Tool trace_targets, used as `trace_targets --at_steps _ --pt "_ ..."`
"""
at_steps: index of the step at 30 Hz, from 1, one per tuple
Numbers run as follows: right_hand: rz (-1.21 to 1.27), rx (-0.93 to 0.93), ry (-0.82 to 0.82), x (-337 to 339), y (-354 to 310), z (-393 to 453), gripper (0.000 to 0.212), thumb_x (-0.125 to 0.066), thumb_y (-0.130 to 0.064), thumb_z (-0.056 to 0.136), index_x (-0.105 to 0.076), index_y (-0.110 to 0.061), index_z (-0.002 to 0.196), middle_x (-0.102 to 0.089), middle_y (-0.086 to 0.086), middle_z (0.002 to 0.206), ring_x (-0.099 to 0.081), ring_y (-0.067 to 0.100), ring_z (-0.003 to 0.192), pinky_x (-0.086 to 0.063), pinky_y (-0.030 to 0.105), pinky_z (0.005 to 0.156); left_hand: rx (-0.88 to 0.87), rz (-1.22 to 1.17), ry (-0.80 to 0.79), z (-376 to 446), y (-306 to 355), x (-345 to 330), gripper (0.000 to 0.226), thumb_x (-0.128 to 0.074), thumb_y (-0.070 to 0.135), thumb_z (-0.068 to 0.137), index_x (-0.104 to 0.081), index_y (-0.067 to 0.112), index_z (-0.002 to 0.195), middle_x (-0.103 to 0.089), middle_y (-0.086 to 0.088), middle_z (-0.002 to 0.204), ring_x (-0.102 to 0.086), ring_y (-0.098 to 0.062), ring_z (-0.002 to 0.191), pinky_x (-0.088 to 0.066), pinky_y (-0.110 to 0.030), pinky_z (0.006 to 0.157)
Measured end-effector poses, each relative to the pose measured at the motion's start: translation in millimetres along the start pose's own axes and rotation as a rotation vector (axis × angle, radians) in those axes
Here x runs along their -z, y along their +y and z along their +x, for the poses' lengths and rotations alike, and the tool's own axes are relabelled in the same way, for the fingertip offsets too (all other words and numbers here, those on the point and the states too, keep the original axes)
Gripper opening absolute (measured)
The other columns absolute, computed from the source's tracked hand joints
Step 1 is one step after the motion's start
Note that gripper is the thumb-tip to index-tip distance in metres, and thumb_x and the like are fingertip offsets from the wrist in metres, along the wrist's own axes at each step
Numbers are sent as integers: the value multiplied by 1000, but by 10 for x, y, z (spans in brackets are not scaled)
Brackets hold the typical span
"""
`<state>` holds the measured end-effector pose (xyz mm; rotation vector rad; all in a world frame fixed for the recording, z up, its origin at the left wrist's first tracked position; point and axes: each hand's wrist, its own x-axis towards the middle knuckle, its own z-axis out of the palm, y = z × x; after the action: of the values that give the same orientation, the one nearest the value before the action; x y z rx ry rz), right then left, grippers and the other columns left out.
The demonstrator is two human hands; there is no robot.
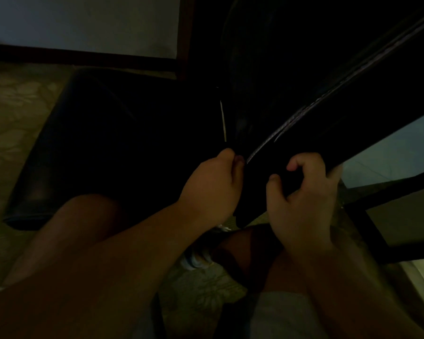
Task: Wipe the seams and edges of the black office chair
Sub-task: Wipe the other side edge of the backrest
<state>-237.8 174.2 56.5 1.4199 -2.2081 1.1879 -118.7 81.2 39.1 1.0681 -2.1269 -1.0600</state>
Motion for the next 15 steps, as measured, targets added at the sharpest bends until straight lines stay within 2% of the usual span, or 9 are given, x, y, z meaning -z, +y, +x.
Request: trace_targets --at_steps 1,3,6,9,11,13,15 --pt "6 -6 -1 -5 -2 5 25 -68 -7 78 -49 -9 92 -36 2 114 -42 15 98 -32 6 74 45 -42 0 66 -11 -16 31 -41 31 108 -53 12 87 -53 4 66 -56 -12 61 -43 -21 55" --pt "17 -21 -2 -11 -12 2 25 -68 -6 78 -48 -10 91 -36 2 114 -42 13 97 -33 5 73 97 -77 8 137 -13 -30 30 -41 30 109 -53 13 86 -53 4 69 -51 -8 55 -42 -21 54" --pt "16 -32 -2 -4 -22 -11 25 -69 -6 77 -48 -10 91 -36 2 114 -42 12 96 -33 3 73 9 -45 -10 19 22 -17 31 -41 29 108 -45 17 80 -50 3 63 -53 -9 54 -39 -22 46" --pt "7 -31 -2 -10 -12 0 25 -68 -7 77 -49 -9 92 -35 1 114 -44 16 98 -32 4 75 -50 -12 -8 -67 27 11 30 -42 31 108 -49 15 84 -50 4 62 -56 -5 62 -42 -21 50" --pt "3 -13 2 -14 -29 6 25 -69 -6 76 -49 -8 92 -36 3 113 -42 10 94 -33 4 73 59 -83 22 41 -2 -31 29 -43 31 108 -55 13 89 -56 3 70 -55 -6 59 -43 -22 53" --pt "9 -4 6 -2 -42 -5 25 -69 -3 76 -49 -6 91 -36 5 112 -39 -2 90 -34 3 70 149 -119 27 123 -16 -78 29 -43 31 108 -58 10 96 -62 1 81 -55 -4 65 -44 -24 58" --pt "13 -9 7 6 -44 -23 25 -69 -2 76 -49 -6 91 -36 4 112 -40 -2 90 -34 3 70 99 -89 48 54 -9 -101 30 -43 32 108 -54 14 87 -58 1 73 -54 -8 60 -42 -21 55"
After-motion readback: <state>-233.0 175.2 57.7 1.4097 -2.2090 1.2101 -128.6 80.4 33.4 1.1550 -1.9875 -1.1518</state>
